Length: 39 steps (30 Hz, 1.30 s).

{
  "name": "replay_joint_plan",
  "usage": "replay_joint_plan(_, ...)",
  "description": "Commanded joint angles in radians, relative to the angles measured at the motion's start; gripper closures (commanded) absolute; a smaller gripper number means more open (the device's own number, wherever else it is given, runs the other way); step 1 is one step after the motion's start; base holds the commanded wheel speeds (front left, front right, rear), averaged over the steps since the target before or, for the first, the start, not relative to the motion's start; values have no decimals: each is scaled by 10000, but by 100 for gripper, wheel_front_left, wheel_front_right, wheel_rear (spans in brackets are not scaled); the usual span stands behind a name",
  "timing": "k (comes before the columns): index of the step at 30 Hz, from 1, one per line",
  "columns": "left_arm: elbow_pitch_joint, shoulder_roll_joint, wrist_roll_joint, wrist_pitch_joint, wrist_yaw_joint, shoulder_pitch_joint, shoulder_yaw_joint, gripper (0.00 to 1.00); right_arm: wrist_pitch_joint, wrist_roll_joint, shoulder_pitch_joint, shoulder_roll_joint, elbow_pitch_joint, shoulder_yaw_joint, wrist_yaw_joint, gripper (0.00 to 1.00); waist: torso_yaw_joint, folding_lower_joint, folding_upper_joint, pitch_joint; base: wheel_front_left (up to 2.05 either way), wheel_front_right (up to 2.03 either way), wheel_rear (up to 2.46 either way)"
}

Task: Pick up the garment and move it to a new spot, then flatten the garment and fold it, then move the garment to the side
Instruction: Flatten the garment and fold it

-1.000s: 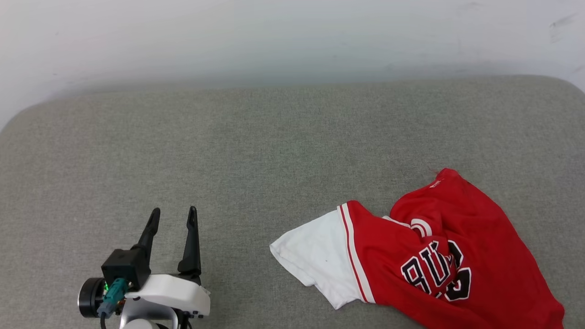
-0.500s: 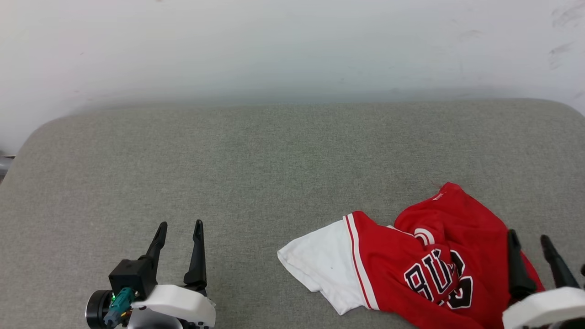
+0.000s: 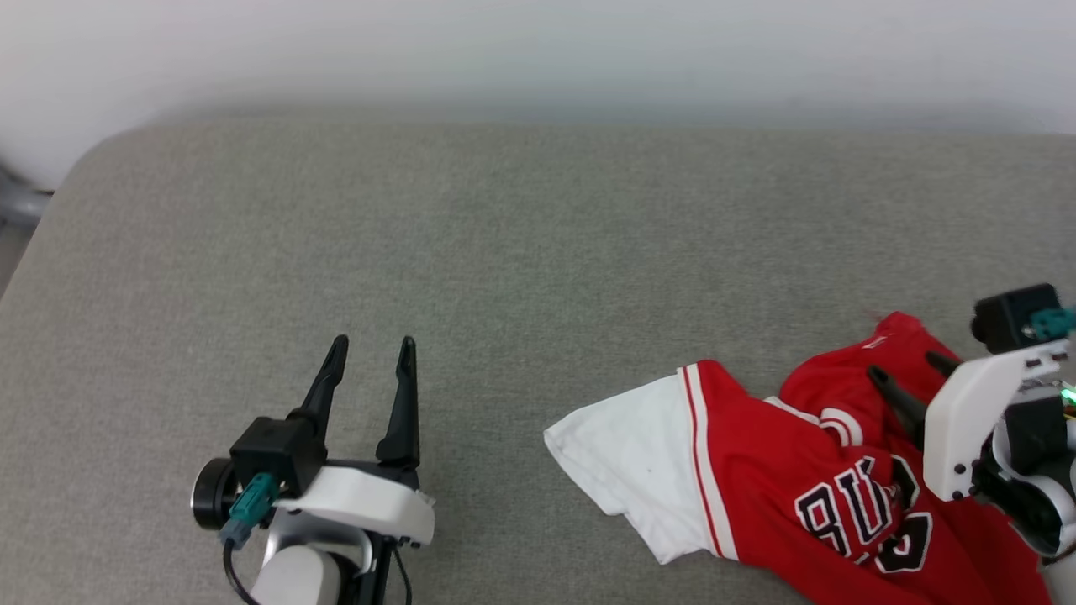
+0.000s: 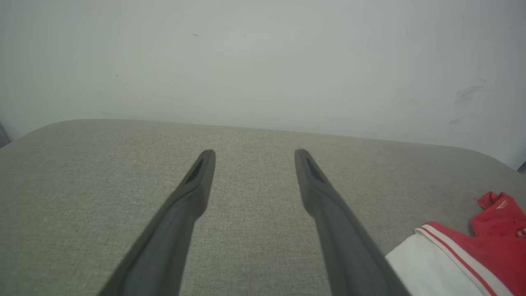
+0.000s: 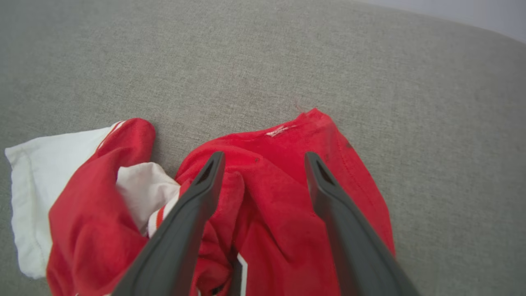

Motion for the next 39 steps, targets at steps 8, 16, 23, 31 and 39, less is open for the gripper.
replay_joint_plan(8, 44, -287, 71, -80, -155, -868, -126, 0, 1798, 1133, -1496, -1736, 385, 2737, -7, 0, 931, -1, 0, 1172, 0, 0, 0)
replay_joint_plan(16, -27, -431, 136, -72, -194, -991, -16, 0, 2888, 2104, -1628, -2200, 1823, 4652, -4, 0, 1141, -1, 0, 1541, 0, 0, 0)
replay_joint_plan(23, 17, -499, 200, -64, -244, -1039, 134, 0, 3494, 3237, -1881, -2055, 2351, 5446, 9, 100, 1062, -1, 0, 1631, 0, 0, 0)
replay_joint_plan(31, 145, -520, 332, -65, -351, -801, 232, 0, 1190, 3065, -3694, -2009, 2736, 3784, -11, 100, 615, -1, 0, 1205, 0, 0, 0)
replay_joint_plan(39, 310, -435, 502, -65, -431, -508, 387, 0, -667, 2796, -3113, -1507, 4751, 652, -8, 100, 104, -1, 0, 651, 0, 0, 0)
